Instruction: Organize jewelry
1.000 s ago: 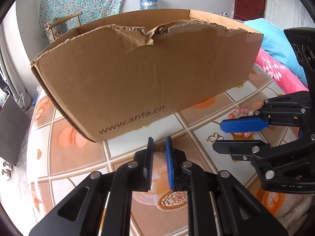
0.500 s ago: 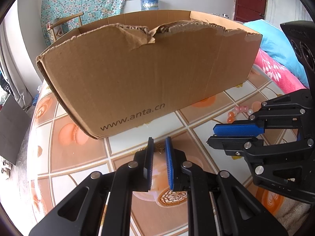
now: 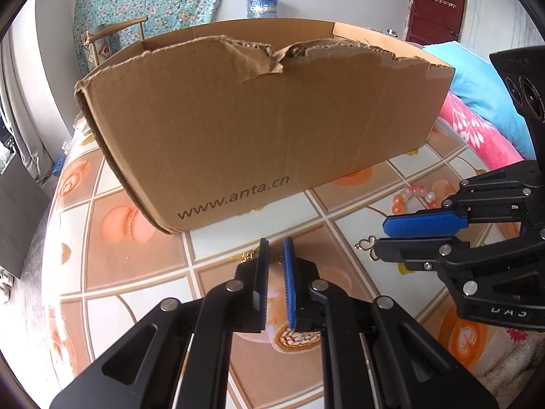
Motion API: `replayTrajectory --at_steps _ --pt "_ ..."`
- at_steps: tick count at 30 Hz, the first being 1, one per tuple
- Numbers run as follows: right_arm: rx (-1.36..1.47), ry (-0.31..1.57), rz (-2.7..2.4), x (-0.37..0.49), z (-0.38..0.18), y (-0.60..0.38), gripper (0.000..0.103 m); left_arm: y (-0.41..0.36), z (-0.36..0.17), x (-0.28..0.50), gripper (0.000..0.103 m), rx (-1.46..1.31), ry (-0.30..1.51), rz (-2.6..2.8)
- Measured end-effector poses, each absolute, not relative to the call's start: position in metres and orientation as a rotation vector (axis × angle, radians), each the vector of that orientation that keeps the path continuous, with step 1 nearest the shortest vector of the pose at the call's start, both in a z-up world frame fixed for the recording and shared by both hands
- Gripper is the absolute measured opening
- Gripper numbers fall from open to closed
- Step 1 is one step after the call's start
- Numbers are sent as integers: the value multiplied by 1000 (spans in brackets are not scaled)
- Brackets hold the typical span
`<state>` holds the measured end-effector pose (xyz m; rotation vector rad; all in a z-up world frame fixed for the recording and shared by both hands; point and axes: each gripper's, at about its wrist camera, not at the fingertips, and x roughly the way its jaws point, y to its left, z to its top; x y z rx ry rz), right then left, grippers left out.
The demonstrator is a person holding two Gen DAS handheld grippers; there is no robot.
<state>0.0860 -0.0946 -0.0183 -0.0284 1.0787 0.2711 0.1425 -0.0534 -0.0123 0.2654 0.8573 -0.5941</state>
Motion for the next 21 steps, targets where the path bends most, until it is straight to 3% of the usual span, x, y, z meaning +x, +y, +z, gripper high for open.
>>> replayTrajectory --at_steps 8,11,12,21 --pt "-102 1109 255 93 -25 -76 25 -52 -13 142 8 245 863 -606" --pt "-144 1113 240 96 -25 -67 20 -50 -13 141 8 241 863 -614" --pt "-141 1116 247 97 -25 -68 12 -50 -13 140 8 237 863 -617" --pt "-105 1117 257 98 -28 -69 11 -47 -14 136 8 207 867 -639"
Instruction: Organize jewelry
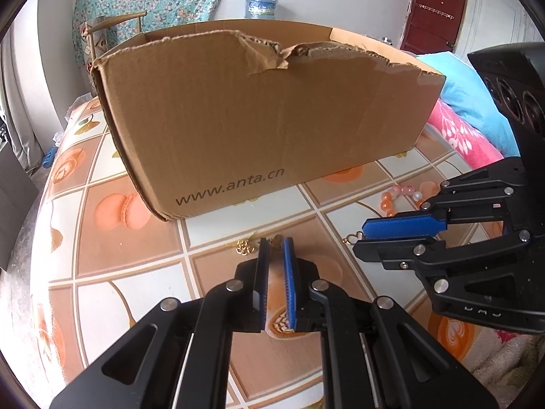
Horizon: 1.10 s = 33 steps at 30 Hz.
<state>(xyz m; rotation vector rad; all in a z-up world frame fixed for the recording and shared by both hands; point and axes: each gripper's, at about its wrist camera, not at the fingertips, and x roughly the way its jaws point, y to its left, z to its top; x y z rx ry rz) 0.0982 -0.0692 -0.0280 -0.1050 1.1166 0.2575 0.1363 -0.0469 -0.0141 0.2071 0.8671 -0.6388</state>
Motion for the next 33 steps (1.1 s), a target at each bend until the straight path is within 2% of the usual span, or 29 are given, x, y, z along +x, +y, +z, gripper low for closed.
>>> replayTrajectory --at_steps 32,33 --pt "19 1052 264 82 -9 -124 11 -59 -10 158 10 196 989 -576" --pt "25 1049 265 83 -9 -126 11 -59 -10 159 14 191 998 -572"
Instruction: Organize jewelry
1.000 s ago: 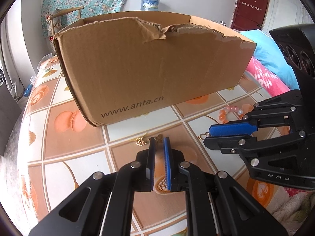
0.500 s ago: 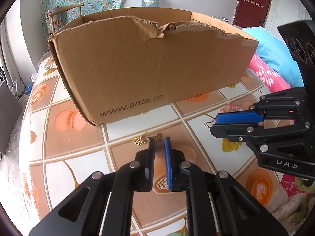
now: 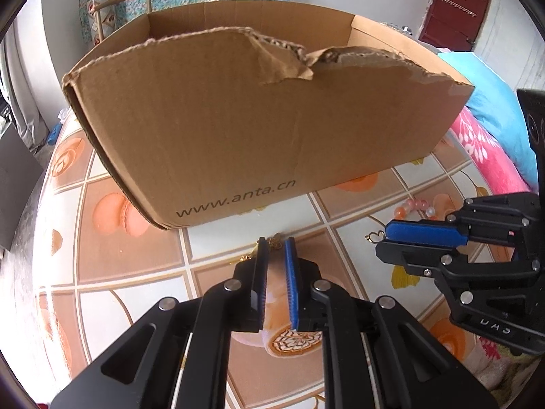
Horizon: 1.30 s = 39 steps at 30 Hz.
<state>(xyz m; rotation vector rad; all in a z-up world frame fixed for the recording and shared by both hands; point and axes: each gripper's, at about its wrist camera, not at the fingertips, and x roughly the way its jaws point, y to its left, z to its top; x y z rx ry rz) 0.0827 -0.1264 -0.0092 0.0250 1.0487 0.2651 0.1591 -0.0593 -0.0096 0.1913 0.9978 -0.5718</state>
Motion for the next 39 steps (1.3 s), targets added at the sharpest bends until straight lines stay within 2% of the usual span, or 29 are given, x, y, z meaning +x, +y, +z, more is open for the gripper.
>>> replayTrajectory --at_steps 3,12,14,19,26,31,39 --pt "42 1041 268 82 -8 -133 11 -60 -8 161 31 174 1016 -559" --pt "87 1024 279 76 -6 -150 11 -74 -10 158 32 268 990 -514" --pt "94 1020 280 75 -4 -153 11 -75 -10 157 31 293 982 -512" --pt "106 1014 284 75 -2 -155 11 -81 -9 152 19 339 972 -543" --pt "117 1008 294 75 -3 -157 11 -90 -10 153 14 373 973 -586" --pt "118 1004 296 75 -2 -159 11 -92 -10 154 6 391 966 -600" --pt "112 1001 291 74 1 -160 11 -92 -11 152 6 391 952 -597"
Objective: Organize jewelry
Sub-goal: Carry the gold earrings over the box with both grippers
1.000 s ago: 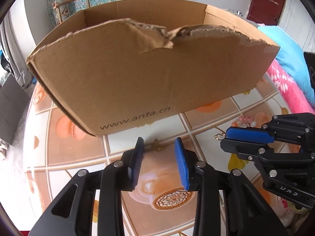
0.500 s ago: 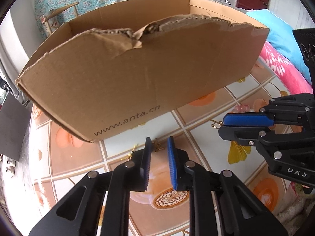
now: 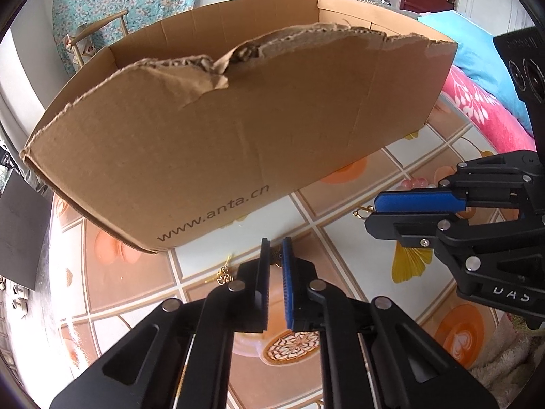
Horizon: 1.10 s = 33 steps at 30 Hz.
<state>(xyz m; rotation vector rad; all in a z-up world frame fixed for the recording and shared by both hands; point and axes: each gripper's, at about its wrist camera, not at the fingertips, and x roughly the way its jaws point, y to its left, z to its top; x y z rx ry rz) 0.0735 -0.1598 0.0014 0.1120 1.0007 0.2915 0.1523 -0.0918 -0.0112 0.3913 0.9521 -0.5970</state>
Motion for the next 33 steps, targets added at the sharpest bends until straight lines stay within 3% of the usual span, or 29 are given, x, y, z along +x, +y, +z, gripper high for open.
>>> replayTrajectory --at_steps 12,20,25,28,33 --pt "97 974 294 62 24 -158 11 -74 7 146 6 363 933 -599" --pt "126 801 391 42 110 -171 11 -56 101 120 6 265 736 -688" --pt "51 665 402 67 166 -188 11 -64 146 142 6 214 608 -744" --pt "1 734 380 112 161 -193 11 -83 138 183 6 211 687 -780" --pt "36 1056 379 200 110 -200 11 -116 93 259 6 228 987 -796"
